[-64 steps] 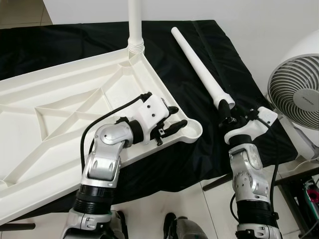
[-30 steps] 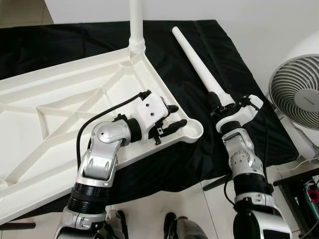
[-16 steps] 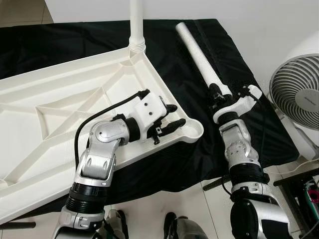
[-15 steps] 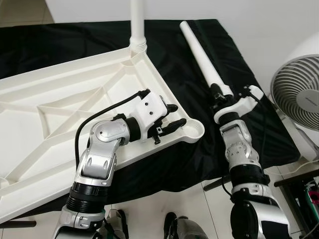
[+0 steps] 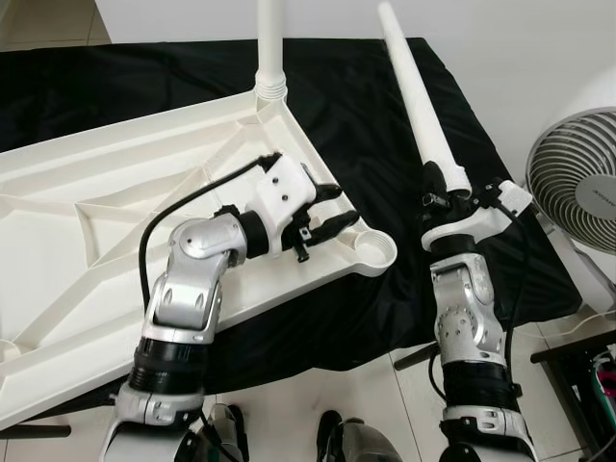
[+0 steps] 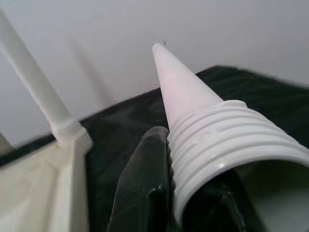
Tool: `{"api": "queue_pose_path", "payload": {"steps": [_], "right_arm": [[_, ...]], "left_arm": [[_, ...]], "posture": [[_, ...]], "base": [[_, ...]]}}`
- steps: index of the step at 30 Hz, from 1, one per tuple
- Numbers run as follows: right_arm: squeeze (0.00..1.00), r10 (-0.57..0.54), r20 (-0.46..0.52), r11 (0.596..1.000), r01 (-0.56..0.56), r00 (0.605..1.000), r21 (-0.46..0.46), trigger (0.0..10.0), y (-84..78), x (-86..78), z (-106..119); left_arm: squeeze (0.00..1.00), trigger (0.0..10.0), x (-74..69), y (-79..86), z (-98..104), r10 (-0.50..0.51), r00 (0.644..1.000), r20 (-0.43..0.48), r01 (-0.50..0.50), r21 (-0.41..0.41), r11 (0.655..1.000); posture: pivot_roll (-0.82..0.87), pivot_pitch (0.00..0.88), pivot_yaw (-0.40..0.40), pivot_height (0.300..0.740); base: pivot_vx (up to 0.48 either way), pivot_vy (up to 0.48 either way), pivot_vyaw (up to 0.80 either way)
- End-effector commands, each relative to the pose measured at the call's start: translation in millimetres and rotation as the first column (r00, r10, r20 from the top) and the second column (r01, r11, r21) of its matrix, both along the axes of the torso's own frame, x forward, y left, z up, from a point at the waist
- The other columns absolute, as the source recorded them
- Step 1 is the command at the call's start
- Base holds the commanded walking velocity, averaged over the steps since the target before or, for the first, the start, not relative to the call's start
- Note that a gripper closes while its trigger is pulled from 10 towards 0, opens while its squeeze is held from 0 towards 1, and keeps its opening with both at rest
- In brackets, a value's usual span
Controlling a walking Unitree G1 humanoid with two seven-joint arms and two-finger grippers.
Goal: Building children table
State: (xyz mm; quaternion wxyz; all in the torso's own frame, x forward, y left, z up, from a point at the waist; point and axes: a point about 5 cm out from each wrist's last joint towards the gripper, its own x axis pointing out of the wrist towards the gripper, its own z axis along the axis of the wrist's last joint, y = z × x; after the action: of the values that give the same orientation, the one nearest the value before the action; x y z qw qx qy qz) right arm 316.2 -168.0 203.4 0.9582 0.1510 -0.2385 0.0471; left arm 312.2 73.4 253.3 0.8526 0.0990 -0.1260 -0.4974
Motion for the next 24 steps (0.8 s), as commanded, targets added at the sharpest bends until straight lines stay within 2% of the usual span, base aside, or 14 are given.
{"api": "queue_pose_path", "payload": {"steps": [1, 5, 6, 7, 11, 12, 15, 17, 24], "right_arm": [[0.0, -0.035, 0.052, 0.996, 0.039, 0.998, -0.079, 10.0, 1.3, -5.3, 7.3], [0.0, -0.033, 0.066, 0.989, 0.042, 0.997, -0.14, 10.0, 9.9, -11.2, 9.3], [0.0, -0.033, 0.066, 0.989, 0.042, 0.997, -0.14, 10.0, 9.9, -11.2, 9.3], [0.0, -0.033, 0.074, 0.987, 0.044, 0.997, -0.156, 10.0, 11.8, -12.3, 10.7], [0.0, -0.031, 0.083, 0.986, 0.044, 0.996, -0.163, 10.0, 13.8, -13.5, 12.9], [0.0, -0.027, 0.108, 0.982, 0.047, 0.994, -0.182, 10.0, 17.1, -15.2, 17.6], [0.0, -0.021, 0.136, 0.979, 0.049, 0.99, -0.2, 10.0, 21.1, -17.1, 23.2], [0.0, -0.021, 0.195, 0.965, 0.071, 0.981, -0.251, 10.0, 27.5, -20.6, 33.4], [0.0, -0.035, 0.251, 0.953, 0.108, 0.967, -0.283, 10.0, 30.5, -22.2, 43.6]], "left_arm": [[0.0, 10.0, 7.4, 4.8, 0.0, 0.097, 0.993, -0.062, -0.102, -0.084, 0.991], [0.0, 10.0, 14.3, 6.5, 0.7, 0.017, 0.985, -0.174, -0.045, -0.159, 0.986], [0.0, 10.0, 14.3, 6.5, 0.7, 0.017, 0.985, -0.174, -0.045, -0.159, 0.986], [1.0, 10.0, 17.5, 7.1, 0.7, 0.003, 0.978, -0.21, -0.042, -0.184, 0.982], [1.0, 10.0, 20.5, 7.5, 0.4, -0.006, 0.973, -0.231, -0.039, -0.189, 0.981], [1.0, 10.0, 25.0, 7.6, 1.2, -0.009, 0.966, -0.259, -0.043, -0.196, 0.98], [1.0, 10.0, 27.0, 6.4, 4.4, -0.034, 0.961, -0.276, -0.025, -0.211, 0.977], [1.0, 10.0, 28.0, 2.2, 16.6, -0.115, 0.945, -0.306, 0.032, -0.262, 0.964], [1.0, 10.0, 29.4, -4.0, 34.1, -0.175, 0.931, -0.321, 0.076, -0.3, 0.951]], "posture": [[0.1, 0.19, -0.042, 0.74], [0.09, 0.181, -0.045, 0.74], [0.09, 0.181, -0.045, 0.74], [0.09, 0.175, -0.047, 0.74], [0.09, 0.173, -0.046, 0.74], [0.09, 0.165, -0.045, 0.74], [0.08, 0.158, -0.044, 0.74], [0.07, 0.149, -0.041, 0.74], [0.07, 0.14, -0.036, 0.74]], "base": [[0.0, 0.0, 0.0], [0.0, 0.0, 0.0], [0.0, 0.0, 0.0], [0.0, 0.0, 0.0], [0.0, 0.0, 0.0], [0.0, 0.0, 0.0], [0.0, 0.0, 0.0], [0.0, 0.0, 0.0], [0.0, 0.0, 0.0]]}}
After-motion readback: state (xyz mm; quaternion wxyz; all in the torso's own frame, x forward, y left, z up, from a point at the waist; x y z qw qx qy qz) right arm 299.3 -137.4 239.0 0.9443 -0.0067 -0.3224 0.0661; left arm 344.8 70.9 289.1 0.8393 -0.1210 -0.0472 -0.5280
